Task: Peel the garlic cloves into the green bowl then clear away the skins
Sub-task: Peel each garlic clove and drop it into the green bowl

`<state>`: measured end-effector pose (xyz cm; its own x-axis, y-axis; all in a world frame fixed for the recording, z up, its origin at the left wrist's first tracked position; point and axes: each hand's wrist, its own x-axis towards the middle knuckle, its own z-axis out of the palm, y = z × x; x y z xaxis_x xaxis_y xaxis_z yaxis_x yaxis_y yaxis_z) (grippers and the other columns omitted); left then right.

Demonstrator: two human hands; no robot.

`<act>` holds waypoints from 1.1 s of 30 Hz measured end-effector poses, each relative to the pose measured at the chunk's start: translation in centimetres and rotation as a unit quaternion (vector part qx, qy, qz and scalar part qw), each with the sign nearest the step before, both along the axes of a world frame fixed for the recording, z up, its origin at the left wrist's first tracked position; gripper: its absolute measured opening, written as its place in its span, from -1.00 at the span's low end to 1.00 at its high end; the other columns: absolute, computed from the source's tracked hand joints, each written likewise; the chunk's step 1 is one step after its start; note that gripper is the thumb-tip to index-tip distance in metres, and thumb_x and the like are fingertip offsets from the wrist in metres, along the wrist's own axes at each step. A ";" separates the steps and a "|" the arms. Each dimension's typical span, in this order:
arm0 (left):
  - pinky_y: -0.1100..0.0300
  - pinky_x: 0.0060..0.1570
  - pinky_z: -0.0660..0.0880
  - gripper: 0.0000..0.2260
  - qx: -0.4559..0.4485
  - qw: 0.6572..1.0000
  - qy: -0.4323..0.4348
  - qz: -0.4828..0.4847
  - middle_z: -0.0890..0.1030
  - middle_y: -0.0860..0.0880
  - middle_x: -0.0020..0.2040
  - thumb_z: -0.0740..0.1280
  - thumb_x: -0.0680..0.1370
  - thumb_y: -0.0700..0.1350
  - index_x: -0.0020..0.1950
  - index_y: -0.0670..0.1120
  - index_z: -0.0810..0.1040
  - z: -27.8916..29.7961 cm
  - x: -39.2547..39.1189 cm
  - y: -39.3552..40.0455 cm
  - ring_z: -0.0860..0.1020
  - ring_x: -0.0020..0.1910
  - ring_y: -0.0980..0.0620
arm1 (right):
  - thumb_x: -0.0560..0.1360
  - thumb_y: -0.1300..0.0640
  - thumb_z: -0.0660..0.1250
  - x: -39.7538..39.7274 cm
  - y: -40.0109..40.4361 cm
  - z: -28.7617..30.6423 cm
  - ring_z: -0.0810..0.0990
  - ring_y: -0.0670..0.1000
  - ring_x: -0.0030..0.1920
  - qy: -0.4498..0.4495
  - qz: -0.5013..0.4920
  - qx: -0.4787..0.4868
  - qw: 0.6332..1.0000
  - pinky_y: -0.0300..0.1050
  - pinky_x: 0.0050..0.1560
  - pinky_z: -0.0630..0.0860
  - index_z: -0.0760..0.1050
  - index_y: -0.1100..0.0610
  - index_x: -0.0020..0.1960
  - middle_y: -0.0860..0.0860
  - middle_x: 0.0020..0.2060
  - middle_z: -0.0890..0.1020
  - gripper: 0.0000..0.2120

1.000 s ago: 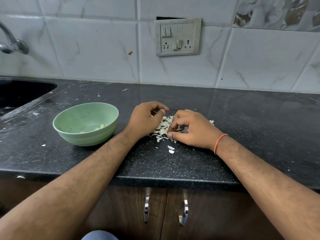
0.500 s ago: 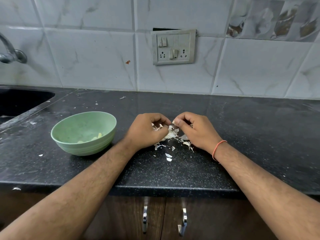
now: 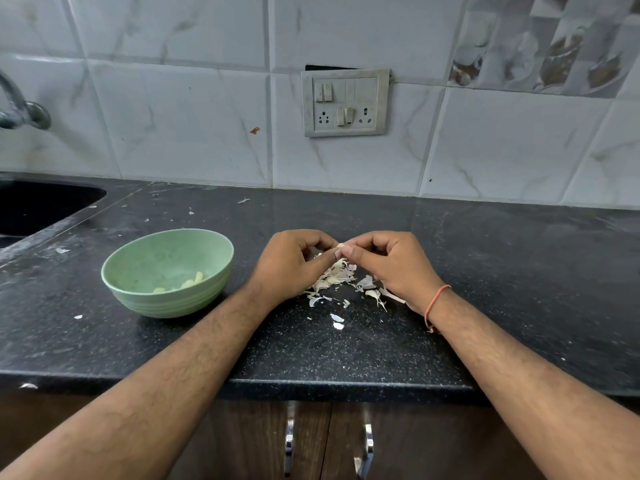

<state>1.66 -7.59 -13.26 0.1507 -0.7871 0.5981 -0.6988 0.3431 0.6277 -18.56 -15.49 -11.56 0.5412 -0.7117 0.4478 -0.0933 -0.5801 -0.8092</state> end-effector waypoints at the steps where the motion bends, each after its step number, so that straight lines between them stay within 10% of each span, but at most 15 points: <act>1: -0.12 -0.26 0.59 -0.85 0.005 1.000 -0.002 -0.002 0.66 0.01 -0.35 0.47 0.53 0.22 -0.03 0.19 0.74 0.0 0.0 -0.1 0.60 -0.34 -0.14 | 0.55 0.09 0.56 0.0 0.0 0.1 0.61 -0.16 -0.32 -0.008 0.001 0.008 1.000 -0.18 -0.28 0.55 0.79 0.07 0.00 -0.02 -0.20 0.77 -0.92; 7: 0.00 -0.19 0.61 -0.92 0.021 0.999 -0.015 0.020 0.71 0.14 -0.24 0.49 0.58 0.12 -0.07 0.17 0.74 -0.1 0.1 0.0 0.60 -0.33 0.09 | 0.51 -0.04 0.58 -1.3 -0.9 2.0 0.60 -0.17 -0.33 0.116 -0.058 -0.069 0.989 -0.28 -0.25 0.52 0.78 -0.03 -0.09 -0.11 -0.29 0.75 -0.91; 15: -0.05 -0.19 0.61 -0.75 0.004 1.000 -0.002 0.029 0.70 0.06 -0.27 0.30 0.61 0.23 -0.02 0.15 0.71 -0.5 0.5 -0.4 0.64 -0.30 0.01 | 0.54 -0.13 0.53 -1.1 -3.6 4.5 0.62 -0.18 -0.28 0.457 -0.077 -0.258 0.848 -0.19 -0.08 0.55 0.78 -0.05 -0.06 -0.16 -0.23 0.76 -0.84; 23: 0.04 -0.10 0.63 -0.91 0.007 1.000 0.005 0.028 0.69 0.24 -0.17 0.50 0.59 0.01 0.08 0.13 0.73 -0.3 0.3 -0.3 0.65 -0.25 0.03 | 0.48 -0.14 0.58 -0.8 -3.2 5.8 0.62 -0.28 -0.31 0.250 -0.083 -0.171 0.949 -0.43 -0.30 0.43 0.77 -0.13 -0.14 -0.28 -0.35 0.70 -0.89; 33: 0.36 -0.12 0.53 -0.87 -0.020 0.999 0.027 0.030 0.72 0.26 -0.07 0.57 0.55 0.03 0.08 0.11 0.76 0.2 0.3 -0.1 0.66 -0.21 0.09 | 0.59 0.00 0.50 0.9 -1.8 1.0 0.58 -0.21 -0.29 0.087 0.022 -0.058 0.994 -0.28 -0.21 0.52 0.77 -0.13 -0.04 -0.12 -0.22 0.75 -0.93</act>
